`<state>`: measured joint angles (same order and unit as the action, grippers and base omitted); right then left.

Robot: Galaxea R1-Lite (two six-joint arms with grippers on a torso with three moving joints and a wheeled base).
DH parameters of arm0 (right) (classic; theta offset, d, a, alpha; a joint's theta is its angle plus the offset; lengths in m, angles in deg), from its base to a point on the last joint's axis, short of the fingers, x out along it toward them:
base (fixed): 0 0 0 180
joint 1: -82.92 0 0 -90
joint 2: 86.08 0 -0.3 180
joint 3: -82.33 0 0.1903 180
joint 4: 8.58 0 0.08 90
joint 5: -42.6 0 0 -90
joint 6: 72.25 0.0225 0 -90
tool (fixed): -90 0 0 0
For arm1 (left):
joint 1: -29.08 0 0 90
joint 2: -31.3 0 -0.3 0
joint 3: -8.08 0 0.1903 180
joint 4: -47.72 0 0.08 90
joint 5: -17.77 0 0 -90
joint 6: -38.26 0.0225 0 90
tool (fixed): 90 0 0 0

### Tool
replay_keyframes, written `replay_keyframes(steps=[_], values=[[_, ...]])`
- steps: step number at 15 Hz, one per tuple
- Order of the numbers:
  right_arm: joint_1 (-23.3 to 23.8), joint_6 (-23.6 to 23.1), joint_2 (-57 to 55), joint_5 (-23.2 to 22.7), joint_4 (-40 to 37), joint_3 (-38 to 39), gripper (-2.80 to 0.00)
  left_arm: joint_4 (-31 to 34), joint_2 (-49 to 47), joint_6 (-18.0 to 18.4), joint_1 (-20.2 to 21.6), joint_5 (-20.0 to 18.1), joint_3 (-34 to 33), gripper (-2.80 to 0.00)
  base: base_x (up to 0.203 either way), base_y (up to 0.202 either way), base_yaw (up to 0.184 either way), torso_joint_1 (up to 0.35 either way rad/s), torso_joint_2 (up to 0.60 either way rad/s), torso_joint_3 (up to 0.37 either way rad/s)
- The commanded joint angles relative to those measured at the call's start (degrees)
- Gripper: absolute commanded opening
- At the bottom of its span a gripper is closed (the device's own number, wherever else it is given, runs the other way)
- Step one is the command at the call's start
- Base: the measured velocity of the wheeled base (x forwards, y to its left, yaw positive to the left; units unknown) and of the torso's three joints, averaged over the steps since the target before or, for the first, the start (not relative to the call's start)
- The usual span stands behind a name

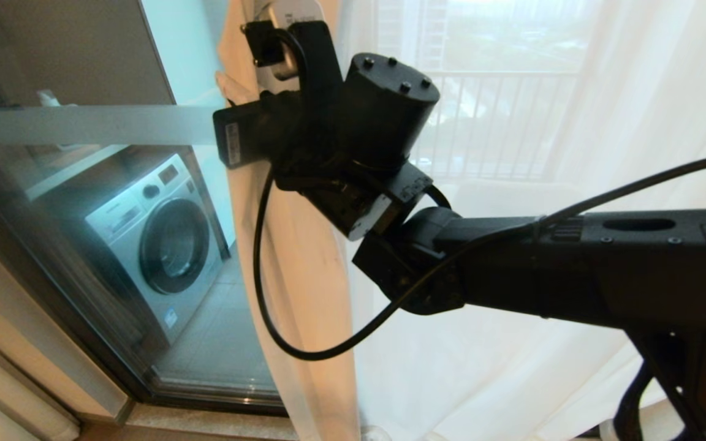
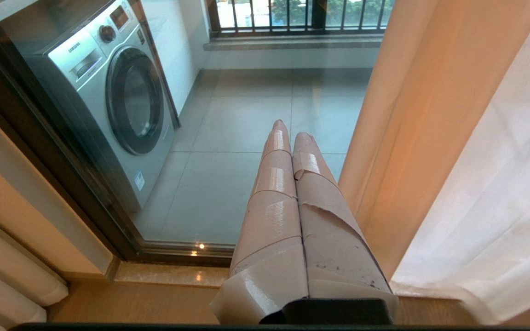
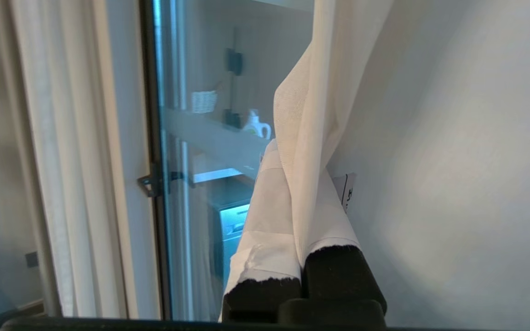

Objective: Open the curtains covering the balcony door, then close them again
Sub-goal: Close the inner curtains on both sides

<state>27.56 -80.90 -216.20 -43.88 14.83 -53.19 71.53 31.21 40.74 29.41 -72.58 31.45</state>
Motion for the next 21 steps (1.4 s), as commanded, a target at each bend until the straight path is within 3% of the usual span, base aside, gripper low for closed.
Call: replay_keyframes(steps=[1,8,20,21], values=[[-1.87,-1.21,-1.53,-0.03,0.75,-0.08,-2.8,0.0,-0.08,-0.02,0.02,0.0,0.0,-2.8,0.0,0.0,0.0,0.0,0.0,0.0],[-5.46,-1.37,-4.0,-0.27,3.85,-0.17,-2.8,0.0,-0.08,-0.02,0.02,0.0,0.0,-2.8,0.0,0.0,0.0,0.0,0.0,0.0],[-4.3,-1.51,-7.35,-0.1,8.63,-0.61,-2.8,0.0,-0.08,0.04,0.02,0.0,0.0,-2.8,0.0,0.0,0.0,0.0,0.0,0.0],[-3.97,-1.62,-7.26,-0.18,8.68,-0.61,0.0,0.0,-0.08,-0.02,0.02,0.0,0.0,-2.8,0.0,0.0,0.0,0.0,0.0,0.0]])
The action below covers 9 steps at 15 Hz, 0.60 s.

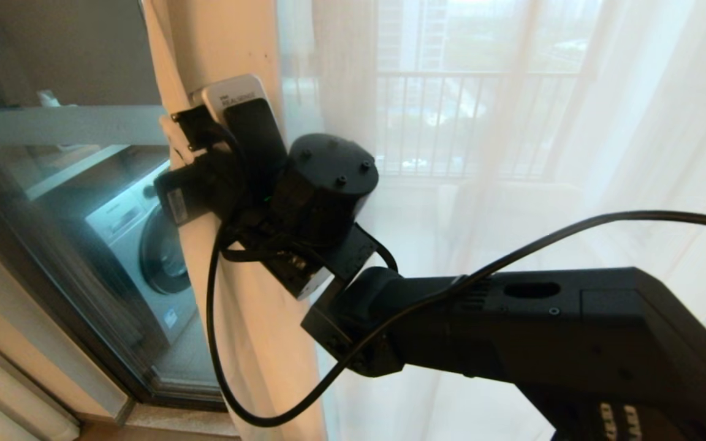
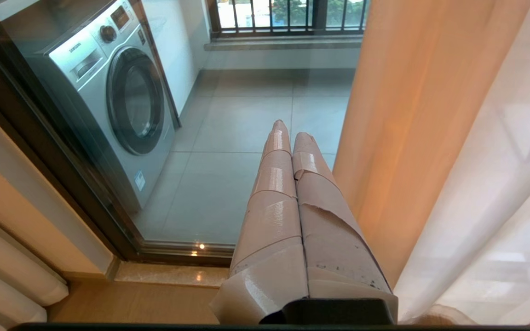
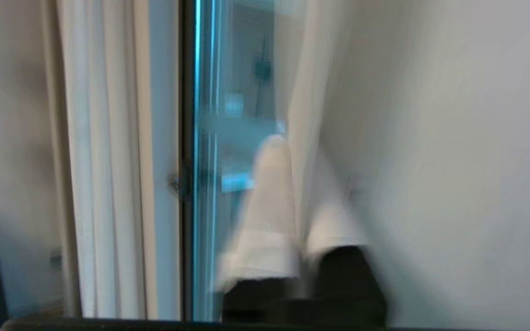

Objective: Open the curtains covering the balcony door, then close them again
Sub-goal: Close the inner curtains on both sides

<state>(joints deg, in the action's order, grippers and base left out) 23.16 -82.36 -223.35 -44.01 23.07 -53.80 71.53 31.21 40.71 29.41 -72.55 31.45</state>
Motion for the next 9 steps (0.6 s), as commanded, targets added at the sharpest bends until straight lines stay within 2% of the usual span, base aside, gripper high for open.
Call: replay_keyframes(steps=[1,9], values=[[0.75,-0.21,0.06,-0.17,0.67,0.0,0.0,0.0,-0.08,0.01,0.02,-0.03,0.0,-2.8,0.0,0.0,0.0,0.0,0.0,0.0],[2.59,-0.09,2.95,-0.22,0.62,0.09,0.0,0.0,-0.08,0.01,0.02,-0.03,0.0,-2.8,0.0,0.0,0.0,0.0,0.0,0.0]])
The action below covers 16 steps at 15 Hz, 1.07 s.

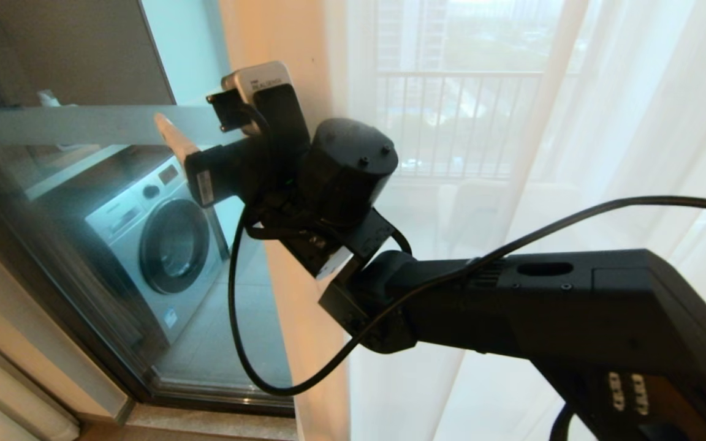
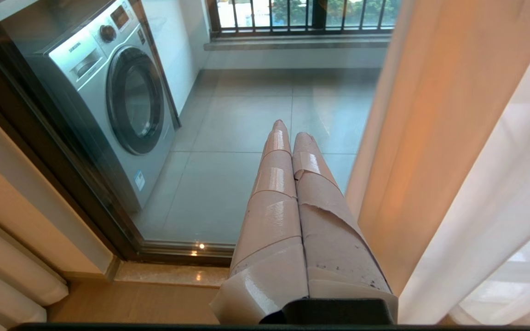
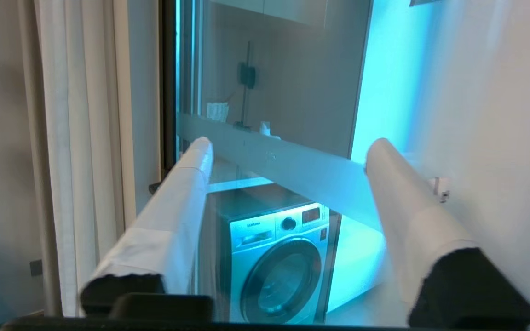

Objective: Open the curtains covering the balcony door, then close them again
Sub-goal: Close the inner curtains on both sides

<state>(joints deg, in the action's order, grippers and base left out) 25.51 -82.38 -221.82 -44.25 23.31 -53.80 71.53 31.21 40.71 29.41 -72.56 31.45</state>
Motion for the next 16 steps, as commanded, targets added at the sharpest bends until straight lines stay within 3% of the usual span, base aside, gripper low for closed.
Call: replay_keyframes(steps=[1,5,13,14,16], values=[[0.42,-0.06,2.11,0.01,0.07,0.09,0.0,0.0,-0.08,0.02,0.02,-0.02,0.0,-2.8,0.0,0.0,0.0,0.0,0.0,0.0],[1.48,-0.23,7.09,-0.25,-2.39,2.62,0.0,0.0,-0.08,0.02,0.02,-0.02,0.0,-2.8,0.0,0.0,0.0,0.0,0.0,0.0],[3.83,-1.52,22.82,-2.07,-3.36,22.27,0.0,0.0,-0.08,0.08,0.02,-0.02,0.0,-2.8,0.0,0.0,0.0,0.0,0.0,0.0],[4.38,-1.65,24.55,-2.09,-3.33,24.5,-2.8,0.0,-0.08,0.08,0.0,-0.02,0.0,-2.8,0.0,0.0,0.0,0.0,0.0,0.0],[5.52,-1.57,28.24,-2.19,-3.13,29.14,-2.8,0.0,-0.08,0.1,0.02,-0.02,0.0,-2.8,0.0,0.0,0.0,0.0,0.0,0.0]])
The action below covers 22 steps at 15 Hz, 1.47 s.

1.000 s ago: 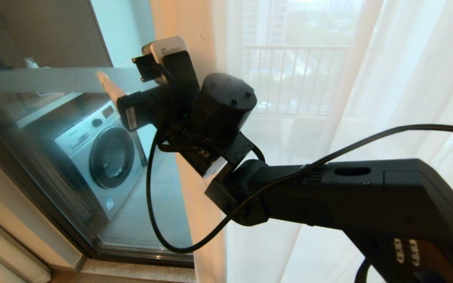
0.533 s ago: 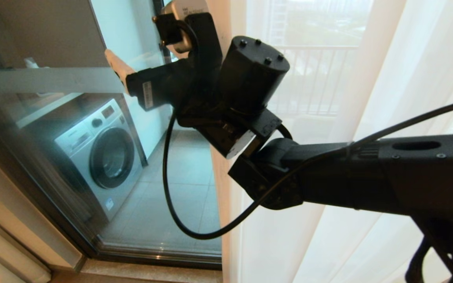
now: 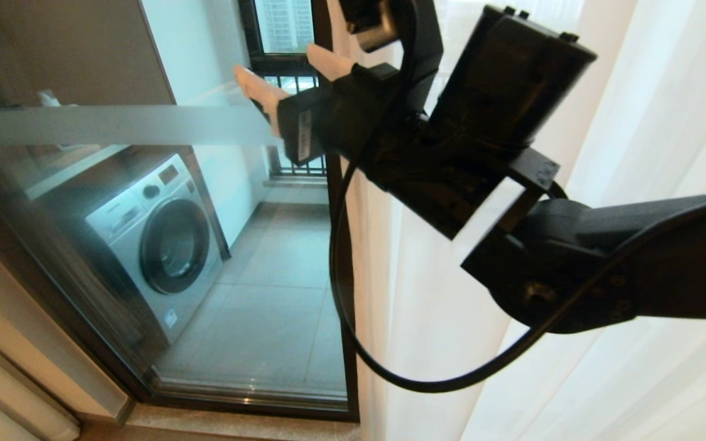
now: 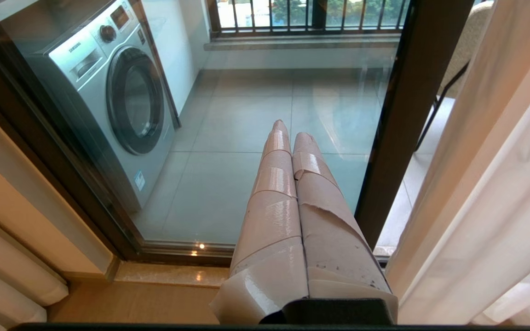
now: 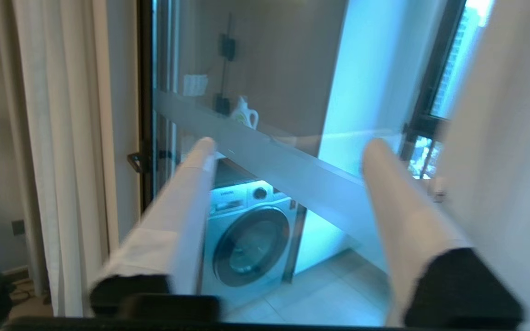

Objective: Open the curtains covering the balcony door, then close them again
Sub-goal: Close the inner curtains on both sides

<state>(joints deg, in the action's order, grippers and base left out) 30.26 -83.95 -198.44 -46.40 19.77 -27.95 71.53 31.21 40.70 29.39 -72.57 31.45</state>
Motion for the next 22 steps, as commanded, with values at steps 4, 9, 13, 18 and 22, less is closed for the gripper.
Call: replay_keyframes(steps=[4,9,13,18,22], values=[[2.74,0.29,13.77,-0.04,-0.33,15.79,-2.8,0.0,-0.08,0.03,0.05,-0.01,0.0,-2.8,0.0,0.0,0.0,0.0,0.0,0.0],[7.52,0.33,27.48,0.54,-0.44,36.58,-2.8,0.0,-0.08,0.03,0.05,-0.01,0.0,-2.8,0.0,0.0,0.0,0.0,0.0,0.0],[12.94,0.44,39.1,0.65,-1.71,53.41,-2.8,0.0,-0.08,0.03,0.05,-0.01,0.0,-2.8,0.0,0.0,0.0,0.0,0.0,0.0],[25.51,0.42,50.5,0.5,-7.65,66.63,-2.8,0.0,-0.08,0.03,0.05,-0.01,0.0,-2.8,0.0,0.0,0.0,0.0,0.0,0.0],[39.84,0.37,56.79,0.29,-13.94,71.66,-2.8,0.0,-0.08,0.03,0.05,-0.01,0.0,-2.8,0.0,0.0,0.0,0.0,0.0,0.0]])
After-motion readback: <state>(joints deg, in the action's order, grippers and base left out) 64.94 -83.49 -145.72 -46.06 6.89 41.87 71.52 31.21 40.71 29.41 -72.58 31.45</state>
